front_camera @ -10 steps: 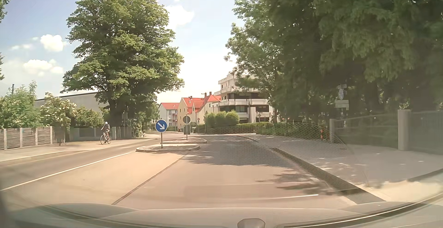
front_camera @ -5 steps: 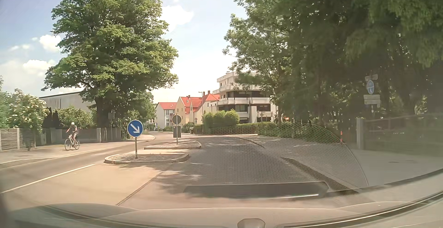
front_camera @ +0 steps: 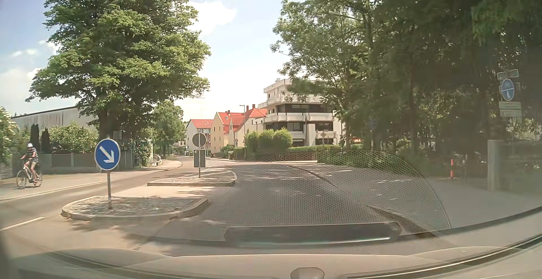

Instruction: Follow the waypoints while adhering to traffic rules and regulations

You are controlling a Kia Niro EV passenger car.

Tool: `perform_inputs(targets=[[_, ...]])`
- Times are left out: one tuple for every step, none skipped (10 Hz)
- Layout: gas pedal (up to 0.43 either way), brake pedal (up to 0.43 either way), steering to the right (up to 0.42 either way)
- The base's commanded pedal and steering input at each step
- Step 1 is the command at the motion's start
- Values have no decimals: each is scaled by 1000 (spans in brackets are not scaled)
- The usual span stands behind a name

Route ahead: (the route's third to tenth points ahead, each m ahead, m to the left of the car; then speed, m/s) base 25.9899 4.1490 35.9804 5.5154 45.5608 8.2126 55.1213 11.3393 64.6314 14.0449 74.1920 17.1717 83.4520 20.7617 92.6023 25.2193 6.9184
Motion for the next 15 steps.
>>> perform_inputs(targets=[[0,0,0],[0,0,0],[0,0,0],[0,0,0],[0,0,1],[0,0,0],[28,0,1],[79,0,1],[79,0,0],[79,0,-2],[79,0,-3],[79,0,-6],[79,0,-14],[79,0,-24],[79,0,-25]])
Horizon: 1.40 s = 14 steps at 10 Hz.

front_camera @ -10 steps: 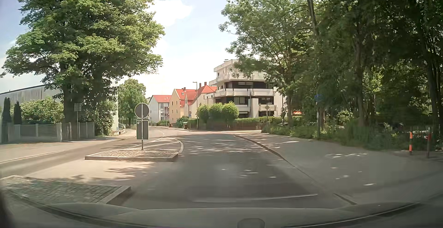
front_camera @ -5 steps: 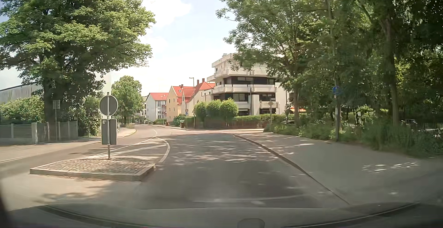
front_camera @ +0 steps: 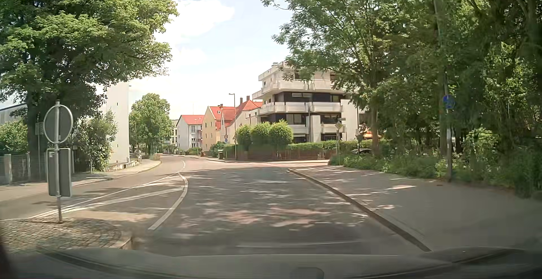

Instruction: Follow the waypoints while adhering to traffic rules and regulations

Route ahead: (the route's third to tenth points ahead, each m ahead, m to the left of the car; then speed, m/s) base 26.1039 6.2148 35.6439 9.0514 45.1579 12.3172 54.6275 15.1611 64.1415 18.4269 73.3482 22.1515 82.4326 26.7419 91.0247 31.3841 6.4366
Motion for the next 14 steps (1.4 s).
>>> perform_inputs(targets=[[79,0,-25],[79,0,-27],[79,0,-28],[79,0,-31],[79,0,-35],[79,0,-37],[79,0,-41],[79,0,-47],[79,0,-51],[79,0,-55],[79,0,-56],[79,0,-57],[79,0,-59],[79,0,-60]])
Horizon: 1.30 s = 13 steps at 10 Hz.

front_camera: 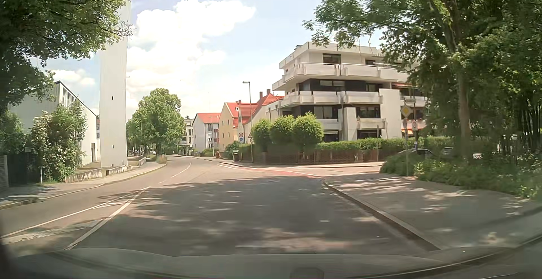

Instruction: Follow the waypoints while adhering to traffic rules and regulations

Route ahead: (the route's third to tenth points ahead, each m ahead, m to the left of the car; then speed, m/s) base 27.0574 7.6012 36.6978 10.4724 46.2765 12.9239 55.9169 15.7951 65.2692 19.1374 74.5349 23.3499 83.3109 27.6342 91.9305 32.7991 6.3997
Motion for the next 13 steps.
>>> perform_inputs(targets=[[79,0,-62],[79,0,-64],[79,0,-67],[79,0,-69],[79,0,-69],[87,0,-72],[87,0,-72],[87,0,-71],[87,0,-68],[87,0,-66],[87,0,-65],[87,0,-64],[87,0,-62]])
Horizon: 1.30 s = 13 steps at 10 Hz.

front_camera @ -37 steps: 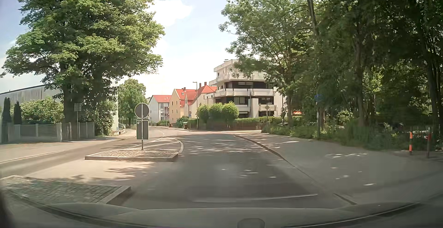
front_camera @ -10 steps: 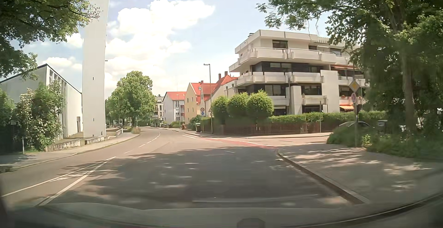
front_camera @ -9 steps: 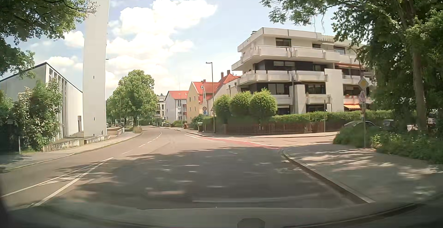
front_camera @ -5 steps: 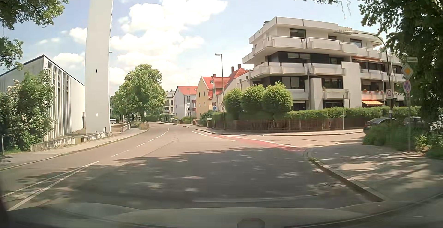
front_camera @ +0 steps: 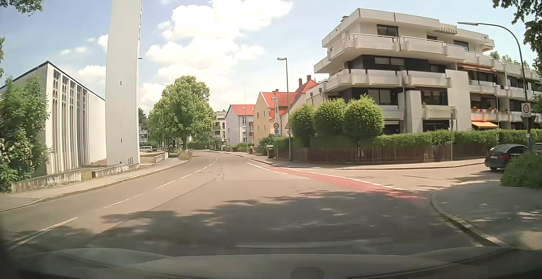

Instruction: Follow the waypoints while adhering to traffic rules and regulations

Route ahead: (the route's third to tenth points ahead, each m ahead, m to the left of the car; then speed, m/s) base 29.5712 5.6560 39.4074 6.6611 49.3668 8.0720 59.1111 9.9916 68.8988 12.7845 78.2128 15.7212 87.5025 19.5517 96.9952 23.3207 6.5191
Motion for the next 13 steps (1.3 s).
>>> perform_inputs(targets=[[87,0,-60],[87,0,-59],[110,0,-59],[118,0,-60],[130,0,-60],[130,0,-60],[138,0,-60],[138,0,-60],[138,0,-59],[138,0,-57],[138,0,-54],[138,0,-51],[138,0,-46]])
